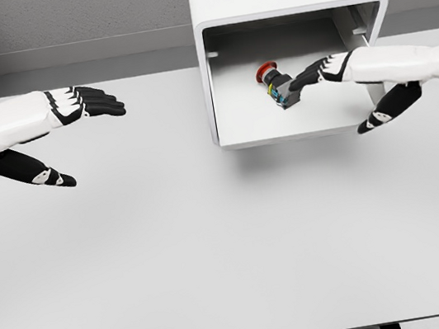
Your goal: Slide open multi-storey tabletop storage cabinets and put open load switch and slide close multi-storey tabletop storage cabinets
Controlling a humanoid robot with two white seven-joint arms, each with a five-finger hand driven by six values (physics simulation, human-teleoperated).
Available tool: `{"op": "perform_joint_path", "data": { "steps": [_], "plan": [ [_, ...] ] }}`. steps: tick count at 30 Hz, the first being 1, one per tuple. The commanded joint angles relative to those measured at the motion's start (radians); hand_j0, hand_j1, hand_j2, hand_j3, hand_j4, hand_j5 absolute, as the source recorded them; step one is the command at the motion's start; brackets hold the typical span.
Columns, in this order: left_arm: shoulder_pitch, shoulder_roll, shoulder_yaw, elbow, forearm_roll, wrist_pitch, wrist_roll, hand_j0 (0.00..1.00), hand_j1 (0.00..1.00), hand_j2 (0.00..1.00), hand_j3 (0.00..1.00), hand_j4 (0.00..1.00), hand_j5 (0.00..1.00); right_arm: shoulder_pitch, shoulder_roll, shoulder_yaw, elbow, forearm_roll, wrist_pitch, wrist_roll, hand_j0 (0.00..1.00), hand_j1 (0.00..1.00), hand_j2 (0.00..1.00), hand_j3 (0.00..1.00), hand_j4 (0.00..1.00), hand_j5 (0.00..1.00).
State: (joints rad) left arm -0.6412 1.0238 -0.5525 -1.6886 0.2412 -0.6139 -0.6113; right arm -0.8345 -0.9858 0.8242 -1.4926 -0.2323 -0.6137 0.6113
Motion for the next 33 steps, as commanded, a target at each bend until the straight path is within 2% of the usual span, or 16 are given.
{"op": "perform_joint_path", "data": {
  "steps": [1, 7, 17, 22, 33],
  "plan": [
    [0.0, 0.001, 0.0, 0.001, 0.007, 0.003, 0.0, 1.0, 1.0, 1.0, 1.0, 1.0, 1.0, 0.0, 0.009, -0.002, 0.02, -0.005, 0.003, 0.0, 1.0, 1.0, 1.0, 1.0, 1.0, 1.0],
    [0.011, 0.001, 0.0, 0.001, 0.0, 0.003, 0.0, 1.0, 1.0, 1.0, 1.0, 1.0, 1.0, -0.014, 0.058, -0.002, 0.068, 0.051, 0.003, 0.0, 1.0, 1.0, 1.0, 1.0, 1.0, 1.0],
    [0.011, 0.001, 0.0, 0.001, -0.002, 0.003, 0.0, 1.0, 1.0, 1.0, 1.0, 1.0, 1.0, -0.028, 0.058, -0.025, 0.075, 0.057, 0.003, 0.0, 1.0, 1.0, 1.0, 1.0, 1.0, 1.0],
    [0.012, -0.002, 0.0, 0.015, -0.013, 0.003, 0.0, 1.0, 1.0, 1.0, 1.0, 1.0, 1.0, -0.034, 0.104, -0.025, 0.124, 0.082, 0.003, 0.0, 1.0, 1.0, 1.0, 1.0, 1.0, 1.0],
    [0.014, -0.002, 0.0, 0.015, -0.013, 0.003, 0.0, 1.0, 1.0, 1.0, 1.0, 1.0, 1.0, -0.066, 0.147, -0.034, 0.163, 0.139, 0.003, 0.0, 1.0, 1.0, 1.0, 1.0, 1.0, 1.0]
  ]
}}
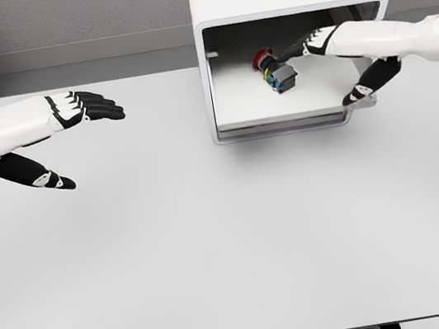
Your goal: Slide open multi-storey tabletop storage cabinets and put open load switch and slide close multi-storey tabletop storage cabinets
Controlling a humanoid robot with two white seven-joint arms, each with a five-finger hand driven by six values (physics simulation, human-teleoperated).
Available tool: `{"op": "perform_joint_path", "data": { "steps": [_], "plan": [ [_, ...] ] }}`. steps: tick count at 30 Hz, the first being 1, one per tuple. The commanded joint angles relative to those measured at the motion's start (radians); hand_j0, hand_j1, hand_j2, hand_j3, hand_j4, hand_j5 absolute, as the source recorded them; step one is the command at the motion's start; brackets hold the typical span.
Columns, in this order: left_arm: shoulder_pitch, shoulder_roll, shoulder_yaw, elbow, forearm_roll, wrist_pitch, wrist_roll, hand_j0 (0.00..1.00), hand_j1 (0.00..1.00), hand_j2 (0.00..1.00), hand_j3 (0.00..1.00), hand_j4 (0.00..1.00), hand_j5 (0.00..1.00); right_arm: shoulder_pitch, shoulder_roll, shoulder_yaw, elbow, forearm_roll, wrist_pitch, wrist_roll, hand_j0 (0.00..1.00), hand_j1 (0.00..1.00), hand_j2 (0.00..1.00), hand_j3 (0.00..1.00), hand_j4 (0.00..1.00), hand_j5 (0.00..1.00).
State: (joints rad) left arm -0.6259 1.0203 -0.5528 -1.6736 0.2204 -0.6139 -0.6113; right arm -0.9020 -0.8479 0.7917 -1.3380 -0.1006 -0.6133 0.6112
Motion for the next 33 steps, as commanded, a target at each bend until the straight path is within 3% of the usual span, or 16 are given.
{"op": "perform_joint_path", "data": {
  "steps": [1, 16, 21, 33],
  "plan": [
    [0.0, 0.003, 0.001, 0.0, 0.008, 0.003, 0.0, 1.0, 1.0, 1.0, 1.0, 1.0, 1.0, 0.0, 0.01, -0.002, 0.008, 0.009, 0.002, 0.0, 1.0, 1.0, 1.0, 1.0, 1.0, 1.0],
    [0.009, 0.006, 0.002, 0.0, 0.008, 0.003, 0.0, 1.0, 1.0, 1.0, 1.0, 1.0, 1.0, -0.002, -0.036, -0.008, -0.012, 0.015, 0.002, 0.0, 1.0, 1.0, 1.0, 1.0, 1.0, 1.0],
    [0.011, 0.01, 0.002, 0.0, 0.008, 0.003, 0.0, 1.0, 1.0, 1.0, 1.0, 1.0, 1.0, 0.003, -0.046, -0.005, -0.096, 0.005, 0.002, 0.0, 1.0, 1.0, 1.0, 1.0, 1.0, 1.0],
    [0.011, 0.009, 0.002, 0.008, 0.007, 0.003, 0.0, 1.0, 1.0, 1.0, 1.0, 1.0, 1.0, 0.017, -0.03, 0.029, -0.072, 0.005, 0.002, 0.0, 1.0, 1.0, 1.0, 1.0, 1.0, 1.0]
  ]
}}
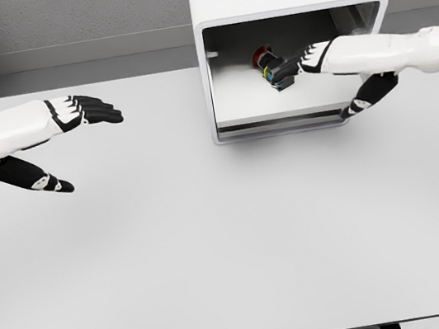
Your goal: Slide open multi-storey tabletop storage cabinets and put open load switch and slide close multi-storey tabletop storage cabinets
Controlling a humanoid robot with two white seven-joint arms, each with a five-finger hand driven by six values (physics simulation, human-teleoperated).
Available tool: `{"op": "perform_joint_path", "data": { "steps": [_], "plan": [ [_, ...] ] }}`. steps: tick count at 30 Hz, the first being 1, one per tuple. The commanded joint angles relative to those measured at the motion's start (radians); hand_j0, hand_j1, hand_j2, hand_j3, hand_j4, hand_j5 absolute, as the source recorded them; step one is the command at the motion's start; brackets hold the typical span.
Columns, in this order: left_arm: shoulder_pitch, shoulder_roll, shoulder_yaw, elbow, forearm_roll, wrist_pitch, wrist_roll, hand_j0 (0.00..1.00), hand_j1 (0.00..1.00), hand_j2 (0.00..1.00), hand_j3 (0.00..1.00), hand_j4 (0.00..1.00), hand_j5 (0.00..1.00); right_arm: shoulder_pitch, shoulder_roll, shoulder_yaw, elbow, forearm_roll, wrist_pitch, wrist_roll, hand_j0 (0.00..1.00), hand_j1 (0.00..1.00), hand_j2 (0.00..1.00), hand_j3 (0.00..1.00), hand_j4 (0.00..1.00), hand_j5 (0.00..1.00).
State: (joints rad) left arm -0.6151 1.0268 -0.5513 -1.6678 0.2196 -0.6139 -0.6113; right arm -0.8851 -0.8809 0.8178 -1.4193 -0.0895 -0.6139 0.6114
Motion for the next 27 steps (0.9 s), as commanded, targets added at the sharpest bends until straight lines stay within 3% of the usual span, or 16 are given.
{"op": "perform_joint_path", "data": {
  "steps": [1, 18, 27],
  "plan": [
    [0.0, 0.003, 0.001, 0.002, 0.007, 0.003, 0.0, 1.0, 1.0, 1.0, 1.0, 1.0, 1.0, 0.0, 0.003, 0.003, 0.014, -0.003, 0.003, -0.001, 1.0, 1.0, 1.0, 1.0, 1.0, 1.0],
    [0.003, 0.007, 0.001, 0.002, 0.009, 0.003, 0.0, 1.0, 1.0, 1.0, 1.0, 1.0, 1.0, -0.038, 0.094, -0.008, 0.148, 0.056, 0.003, -0.001, 1.0, 1.0, 1.0, 1.0, 1.0, 1.0],
    [0.003, 0.001, 0.001, 0.003, 0.007, 0.003, 0.0, 1.0, 1.0, 1.0, 1.0, 1.0, 1.0, -0.057, 0.138, -0.019, 0.154, 0.099, 0.003, -0.001, 1.0, 1.0, 1.0, 1.0, 1.0, 1.0]
  ]
}}
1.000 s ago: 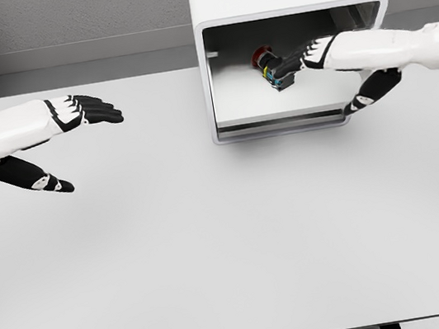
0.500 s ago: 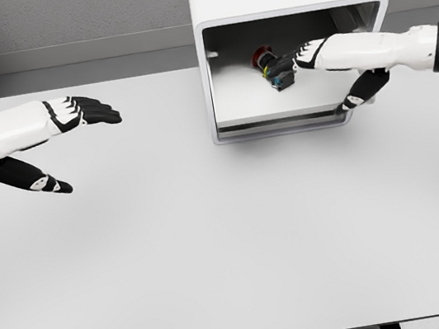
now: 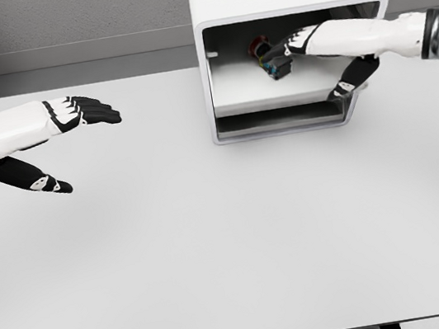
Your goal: Slide open multi-storey tabletop storage cabinets and put open load switch and slide close multi-storey tabletop storage cabinets
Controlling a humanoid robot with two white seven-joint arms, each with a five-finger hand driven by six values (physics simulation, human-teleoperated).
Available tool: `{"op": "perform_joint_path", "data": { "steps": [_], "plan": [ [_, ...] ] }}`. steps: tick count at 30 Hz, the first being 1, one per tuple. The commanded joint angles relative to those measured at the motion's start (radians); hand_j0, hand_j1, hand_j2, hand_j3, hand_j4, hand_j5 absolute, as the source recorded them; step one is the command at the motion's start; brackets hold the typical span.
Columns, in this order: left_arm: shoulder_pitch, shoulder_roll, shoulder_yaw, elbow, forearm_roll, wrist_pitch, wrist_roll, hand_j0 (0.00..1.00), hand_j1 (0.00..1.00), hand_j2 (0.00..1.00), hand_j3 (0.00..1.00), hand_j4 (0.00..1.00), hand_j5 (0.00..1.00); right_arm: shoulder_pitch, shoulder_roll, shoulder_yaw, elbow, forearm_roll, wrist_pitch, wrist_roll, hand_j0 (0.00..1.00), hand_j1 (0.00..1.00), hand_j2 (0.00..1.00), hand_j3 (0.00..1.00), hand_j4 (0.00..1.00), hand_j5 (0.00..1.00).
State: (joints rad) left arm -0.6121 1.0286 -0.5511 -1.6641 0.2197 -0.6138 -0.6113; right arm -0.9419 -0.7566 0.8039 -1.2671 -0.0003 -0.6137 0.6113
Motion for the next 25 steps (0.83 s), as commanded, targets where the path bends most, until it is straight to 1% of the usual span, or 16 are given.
{"op": "perform_joint_path", "data": {
  "steps": [1, 4, 8, 10, 11, 14, 15, 16, 17, 18, 19, 21, 25],
  "plan": [
    [0.0, -0.001, 0.0, 0.001, 0.007, 0.003, 0.0, 1.0, 1.0, 1.0, 1.0, 1.0, 1.0, 0.0, 0.01, -0.005, -0.001, 0.01, 0.003, 0.0, 1.0, 1.0, 1.0, 1.0, 1.0, 1.0],
    [0.0, -0.001, 0.0, 0.006, 0.007, 0.003, 0.0, 1.0, 1.0, 1.0, 1.0, 1.0, 1.0, 0.006, -0.015, -0.006, -0.011, 0.006, 0.003, 0.0, 1.0, 1.0, 1.0, 1.0, 1.0, 1.0],
    [0.0, 0.001, 0.0, 0.007, 0.007, 0.003, 0.0, 1.0, 1.0, 1.0, 1.0, 1.0, 1.0, 0.014, -0.062, -0.014, -0.058, -0.003, 0.003, 0.0, 1.0, 1.0, 1.0, 1.0, 1.0, 1.0],
    [0.0, 0.004, -0.001, 0.012, 0.007, 0.003, 0.0, 1.0, 1.0, 1.0, 1.0, 1.0, 1.0, 0.025, -0.104, -0.014, -0.12, -0.004, 0.003, -0.01, 1.0, 1.0, 1.0, 1.0, 1.0, 1.0],
    [0.0, 0.004, -0.001, 0.041, 0.009, 0.003, 0.0, 1.0, 1.0, 1.0, 1.0, 1.0, 1.0, 0.043, -0.122, -0.015, -0.147, -0.004, 0.003, -0.018, 1.0, 1.0, 1.0, 1.0, 1.0, 1.0],
    [0.0, 0.005, 0.0, 0.047, 0.012, 0.003, 0.0, 1.0, 1.0, 1.0, 1.0, 1.0, 1.0, 0.067, -0.164, -0.015, -0.212, -0.007, 0.003, -0.019, 1.0, 1.0, 1.0, 1.0, 1.0, 1.0],
    [0.0, 0.004, -0.001, 0.047, 0.01, 0.003, 0.0, 1.0, 1.0, 1.0, 1.0, 1.0, 1.0, 0.081, -0.167, -0.015, -0.218, -0.007, 0.003, -0.041, 1.0, 1.0, 1.0, 1.0, 1.0, 1.0],
    [0.002, 0.005, -0.001, 0.049, 0.01, 0.003, 0.0, 1.0, 1.0, 1.0, 1.0, 1.0, 1.0, 0.095, -0.187, -0.015, -0.224, -0.007, 0.003, -0.053, 1.0, 1.0, 1.0, 1.0, 1.0, 1.0],
    [0.002, 0.005, 0.0, 0.049, 0.012, 0.003, 0.0, 1.0, 1.0, 1.0, 1.0, 1.0, 1.0, 0.104, -0.194, -0.015, -0.232, -0.013, 0.003, -0.053, 1.0, 1.0, 1.0, 1.0, 1.0, 1.0],
    [0.0, 0.005, 0.0, 0.049, 0.012, 0.003, 0.0, 1.0, 1.0, 1.0, 1.0, 1.0, 1.0, 0.12, -0.217, -0.015, -0.241, -0.033, 0.003, -0.053, 1.0, 1.0, 1.0, 1.0, 1.0, 1.0],
    [0.0, 0.005, 0.0, 0.05, 0.01, 0.003, 0.0, 1.0, 1.0, 1.0, 1.0, 1.0, 1.0, 0.138, -0.24, -0.014, -0.241, -0.058, 0.003, -0.053, 1.0, 1.0, 1.0, 1.0, 1.0, 1.0],
    [0.0, 0.005, 0.0, 0.053, 0.01, 0.003, 0.0, 1.0, 1.0, 1.0, 1.0, 1.0, 1.0, 0.173, -0.267, -0.012, -0.239, -0.072, 0.003, -0.053, 1.0, 1.0, 1.0, 1.0, 1.0, 1.0],
    [0.0, 0.004, 0.0, 0.063, 0.01, 0.003, 0.0, 1.0, 1.0, 1.0, 1.0, 1.0, 1.0, 0.212, -0.285, -0.009, -0.23, -0.079, 0.003, -0.053, 1.0, 1.0, 1.0, 1.0, 1.0, 1.0]
  ]
}}
